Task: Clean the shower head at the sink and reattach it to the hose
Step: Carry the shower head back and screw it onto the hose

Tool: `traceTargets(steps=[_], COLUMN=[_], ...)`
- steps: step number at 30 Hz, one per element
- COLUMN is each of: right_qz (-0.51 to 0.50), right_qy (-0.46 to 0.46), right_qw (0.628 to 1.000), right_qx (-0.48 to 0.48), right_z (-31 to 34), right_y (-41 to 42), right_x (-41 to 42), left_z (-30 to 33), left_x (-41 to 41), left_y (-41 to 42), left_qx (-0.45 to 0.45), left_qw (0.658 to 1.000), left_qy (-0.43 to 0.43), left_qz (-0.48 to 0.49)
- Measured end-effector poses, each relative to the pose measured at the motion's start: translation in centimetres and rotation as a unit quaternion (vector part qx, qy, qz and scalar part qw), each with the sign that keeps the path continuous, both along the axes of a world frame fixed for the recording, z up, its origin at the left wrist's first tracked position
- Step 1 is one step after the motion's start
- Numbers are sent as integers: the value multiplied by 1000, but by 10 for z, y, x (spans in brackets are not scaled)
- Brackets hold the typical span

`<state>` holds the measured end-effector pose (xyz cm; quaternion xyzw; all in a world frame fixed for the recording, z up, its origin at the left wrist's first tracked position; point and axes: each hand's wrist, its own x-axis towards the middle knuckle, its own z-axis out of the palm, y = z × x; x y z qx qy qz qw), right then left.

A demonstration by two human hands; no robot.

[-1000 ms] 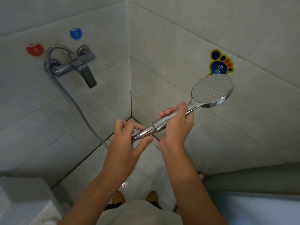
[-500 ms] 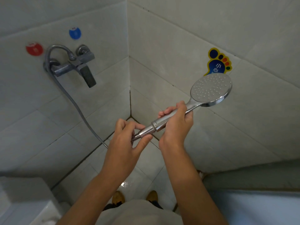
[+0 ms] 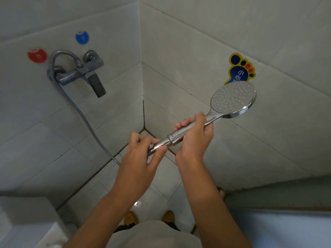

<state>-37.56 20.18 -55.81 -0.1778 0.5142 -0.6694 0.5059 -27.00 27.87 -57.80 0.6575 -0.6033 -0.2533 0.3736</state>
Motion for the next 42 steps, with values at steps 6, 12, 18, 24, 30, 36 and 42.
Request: traceTargets(steps=[6, 12, 18, 24, 30, 36, 42], right_qz=[1, 2, -3, -1, -1, -1, 3], right_qy=[-4, -2, -6, -8, -5, 0, -3], right_qw=[1000, 1000, 1000, 1000, 1000, 1000, 1000], right_qx=[-1, 3, 0, -3, 4, 3, 2], right_z=[0, -1, -1, -2, -2, -2, -1], right_y=[-2, -3, -4, -4, -3, -2, -4], right_x=[0, 1, -1, -2, -2, -3, -1], left_z=[-1, 4, 0, -1, 1, -2, 1], left_x=[1, -1, 0, -2, -4, -2, -3], left_y=[-1, -2, -4, -3, -3, -3, -4], left_qx=[-12, 2, -1, -15, 10, -10, -12], left_qw=[1000, 1000, 1000, 1000, 1000, 1000, 1000], left_qy=[9, 2, 6, 8, -13, 6, 9], left_qz=[-3, -8, -1, -8, -10, 5, 13])
